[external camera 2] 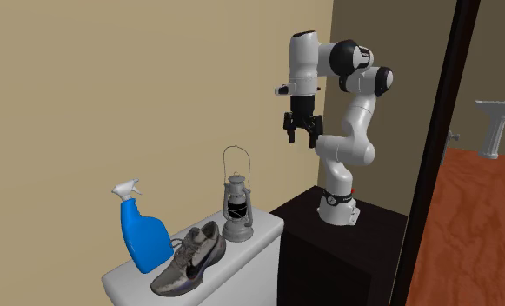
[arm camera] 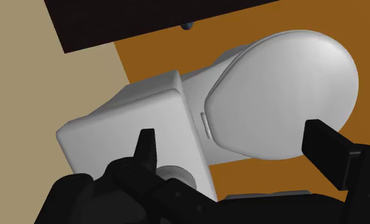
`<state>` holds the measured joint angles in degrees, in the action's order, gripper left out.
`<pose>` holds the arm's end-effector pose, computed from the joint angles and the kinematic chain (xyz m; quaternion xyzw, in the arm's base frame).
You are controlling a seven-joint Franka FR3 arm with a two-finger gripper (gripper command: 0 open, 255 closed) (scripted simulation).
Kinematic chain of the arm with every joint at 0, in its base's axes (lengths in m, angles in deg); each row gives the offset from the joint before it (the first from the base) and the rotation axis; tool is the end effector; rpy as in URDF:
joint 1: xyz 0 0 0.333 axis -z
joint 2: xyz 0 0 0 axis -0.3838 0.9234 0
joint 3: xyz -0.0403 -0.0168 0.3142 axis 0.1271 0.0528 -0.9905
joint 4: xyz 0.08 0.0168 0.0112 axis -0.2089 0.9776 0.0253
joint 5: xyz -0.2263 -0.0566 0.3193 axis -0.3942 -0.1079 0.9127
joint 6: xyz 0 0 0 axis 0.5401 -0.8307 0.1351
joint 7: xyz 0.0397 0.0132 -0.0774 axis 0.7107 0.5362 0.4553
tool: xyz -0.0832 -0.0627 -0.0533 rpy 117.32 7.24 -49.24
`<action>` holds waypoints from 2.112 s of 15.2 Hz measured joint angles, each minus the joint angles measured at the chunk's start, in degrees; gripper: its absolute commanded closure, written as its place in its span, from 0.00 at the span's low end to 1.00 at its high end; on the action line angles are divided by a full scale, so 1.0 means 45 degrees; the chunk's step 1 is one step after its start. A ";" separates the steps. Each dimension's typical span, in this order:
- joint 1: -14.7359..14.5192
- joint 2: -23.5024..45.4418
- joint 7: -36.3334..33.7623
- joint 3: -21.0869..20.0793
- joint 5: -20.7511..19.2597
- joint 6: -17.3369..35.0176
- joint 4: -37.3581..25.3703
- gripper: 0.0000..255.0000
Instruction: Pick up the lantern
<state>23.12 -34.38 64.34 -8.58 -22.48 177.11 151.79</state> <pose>0.3225 -0.0163 0.5645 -0.9953 0.0944 0.0153 0.0142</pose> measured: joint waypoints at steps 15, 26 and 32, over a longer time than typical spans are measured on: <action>0.0148 0.3541 0.1753 0.1131 -0.0691 0.6613 -0.0359 0.00; 0.0097 0.5102 0.2261 0.1480 -0.0599 0.9497 0.0043 0.00; 0.0091 0.5194 0.2255 0.1485 -0.0592 0.9647 0.0053 1.00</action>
<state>23.53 -11.00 74.49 -1.90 -25.15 220.52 152.03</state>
